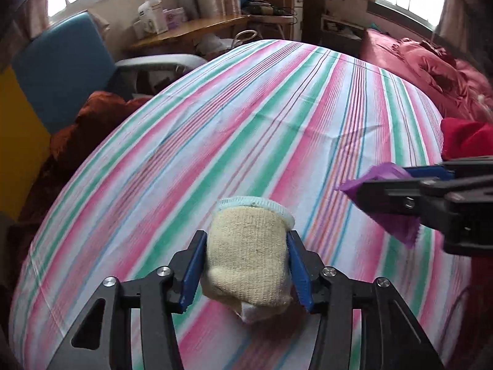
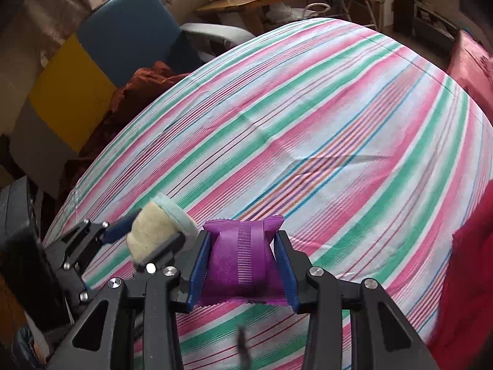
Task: Organize objects
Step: 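Grasp the purple packet with right tool while left tool grasps the knit ball, then carry knit ball and purple packet into the gold tray and open both tools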
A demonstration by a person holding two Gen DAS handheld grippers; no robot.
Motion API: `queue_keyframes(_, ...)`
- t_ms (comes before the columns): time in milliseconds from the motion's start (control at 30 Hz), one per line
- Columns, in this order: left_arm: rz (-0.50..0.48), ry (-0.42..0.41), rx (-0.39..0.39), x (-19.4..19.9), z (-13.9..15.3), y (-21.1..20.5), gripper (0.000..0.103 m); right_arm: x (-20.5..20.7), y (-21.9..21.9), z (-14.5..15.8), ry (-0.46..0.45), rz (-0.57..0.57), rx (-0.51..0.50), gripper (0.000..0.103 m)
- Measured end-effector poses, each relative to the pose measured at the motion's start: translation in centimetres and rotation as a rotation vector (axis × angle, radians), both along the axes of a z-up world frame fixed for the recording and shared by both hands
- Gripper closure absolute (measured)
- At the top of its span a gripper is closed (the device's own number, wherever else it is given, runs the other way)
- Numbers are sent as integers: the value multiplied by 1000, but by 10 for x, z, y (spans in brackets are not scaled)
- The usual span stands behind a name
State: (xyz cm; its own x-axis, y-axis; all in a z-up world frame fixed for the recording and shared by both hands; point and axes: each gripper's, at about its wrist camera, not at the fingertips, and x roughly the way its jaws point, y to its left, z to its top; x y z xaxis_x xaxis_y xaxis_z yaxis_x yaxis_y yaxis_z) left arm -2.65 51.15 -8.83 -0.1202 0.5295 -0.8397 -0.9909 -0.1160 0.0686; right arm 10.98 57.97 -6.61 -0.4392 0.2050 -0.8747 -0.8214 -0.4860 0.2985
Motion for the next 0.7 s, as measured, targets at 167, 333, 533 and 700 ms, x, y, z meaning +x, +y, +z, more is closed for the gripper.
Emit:
queue_keyframes(167,211,-82,14,-4,1,-49,51,-10,-11,1,-12,75,20,61)
queue_keyframes(333,366,-69,42,12,1,-109,51,-34,-30,-4,-57,211,44,61)
queue_keyframes(533,476,-72,101,30,-1,-158,51,-55,-58,-6,-99,362,102,61)
queue_keyframes(700,487,-51,127,31,-6,-166,50,-69,-69,-10,-109,433,115,61)
